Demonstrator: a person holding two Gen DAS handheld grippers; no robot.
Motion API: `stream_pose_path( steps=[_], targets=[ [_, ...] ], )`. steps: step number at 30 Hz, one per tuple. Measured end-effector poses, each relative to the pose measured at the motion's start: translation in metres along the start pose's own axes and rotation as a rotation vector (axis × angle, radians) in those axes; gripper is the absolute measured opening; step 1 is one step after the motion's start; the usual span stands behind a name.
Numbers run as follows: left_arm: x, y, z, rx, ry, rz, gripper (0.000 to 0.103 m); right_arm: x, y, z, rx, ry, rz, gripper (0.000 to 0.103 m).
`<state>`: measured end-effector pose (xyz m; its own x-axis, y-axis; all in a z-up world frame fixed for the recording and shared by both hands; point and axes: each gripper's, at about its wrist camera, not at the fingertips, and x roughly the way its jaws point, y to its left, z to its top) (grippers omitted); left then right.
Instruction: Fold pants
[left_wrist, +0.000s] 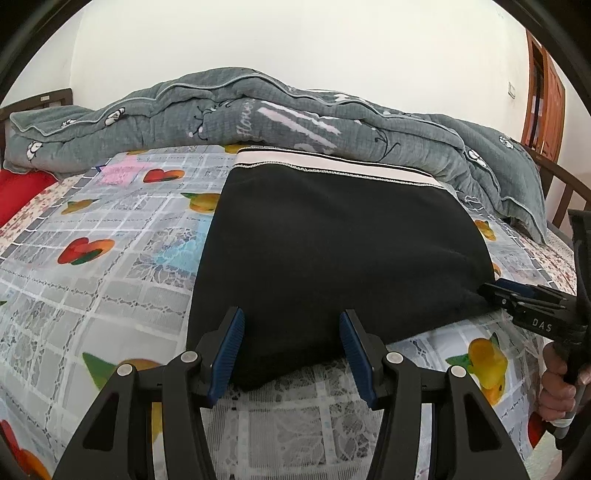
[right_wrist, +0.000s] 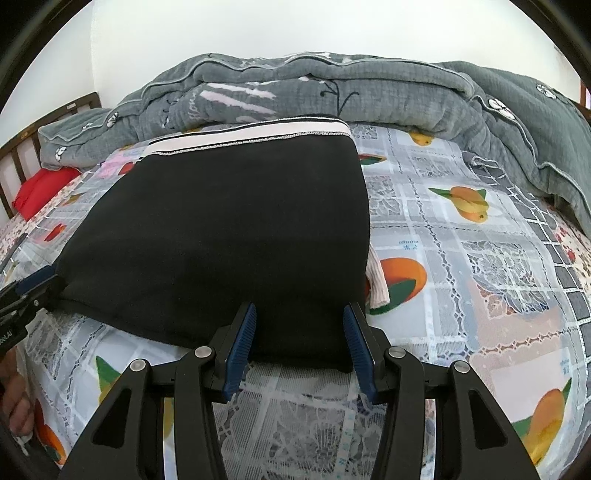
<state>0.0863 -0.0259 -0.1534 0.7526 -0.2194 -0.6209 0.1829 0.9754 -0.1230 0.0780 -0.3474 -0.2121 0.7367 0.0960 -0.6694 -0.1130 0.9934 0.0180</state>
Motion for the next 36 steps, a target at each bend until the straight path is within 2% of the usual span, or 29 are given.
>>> stream_pose_path(
  steps=[3,5,10,16,17,19,23,25,27,30,32,36],
  targets=[
    [-0.004,0.001,-0.001,-0.015,0.025,-0.001,0.053,-0.009,-0.001,-0.001,0.013,0.032,-0.008,0.049],
    [-0.009,0.001,0.001,-0.040,0.049,-0.014,0.058,-0.015,-0.002,-0.003,0.012,0.049,-0.019,0.049],
    [-0.027,-0.002,0.004,-0.079,0.082,-0.024,0.059,-0.037,-0.005,-0.020,0.047,0.070,-0.045,0.049],
    [-0.067,-0.030,0.008,-0.005,0.065,0.062,0.062,-0.089,-0.011,-0.024,0.095,0.022,-0.068,0.049],
    [-0.079,-0.036,0.009,-0.004,0.054,0.064,0.063,-0.098,-0.011,-0.023,0.096,0.015,-0.078,0.050],
    [-0.096,-0.042,0.010,-0.013,0.041,0.066,0.069,-0.117,-0.010,-0.023,0.085,0.008,-0.105,0.059],
    [-0.125,-0.049,0.011,-0.014,-0.001,0.092,0.077,-0.150,-0.011,-0.025,0.085,-0.027,-0.128,0.060],
    [-0.135,-0.052,0.011,-0.011,-0.006,0.095,0.077,-0.162,-0.011,-0.028,0.093,-0.035,-0.133,0.062],
    [-0.145,-0.058,0.010,0.003,-0.012,0.109,0.080,-0.171,-0.013,-0.030,0.100,-0.043,-0.135,0.081],
    [-0.159,-0.067,0.009,0.032,-0.041,0.158,0.085,-0.186,-0.013,-0.034,0.099,-0.084,-0.160,0.090],
    [-0.166,-0.069,0.009,0.029,-0.043,0.164,0.087,-0.194,-0.014,-0.038,0.106,-0.094,-0.159,0.093],
    [-0.181,-0.070,0.007,0.000,-0.054,0.161,0.087,-0.204,-0.018,-0.043,0.114,-0.094,-0.133,0.094]
  ],
)
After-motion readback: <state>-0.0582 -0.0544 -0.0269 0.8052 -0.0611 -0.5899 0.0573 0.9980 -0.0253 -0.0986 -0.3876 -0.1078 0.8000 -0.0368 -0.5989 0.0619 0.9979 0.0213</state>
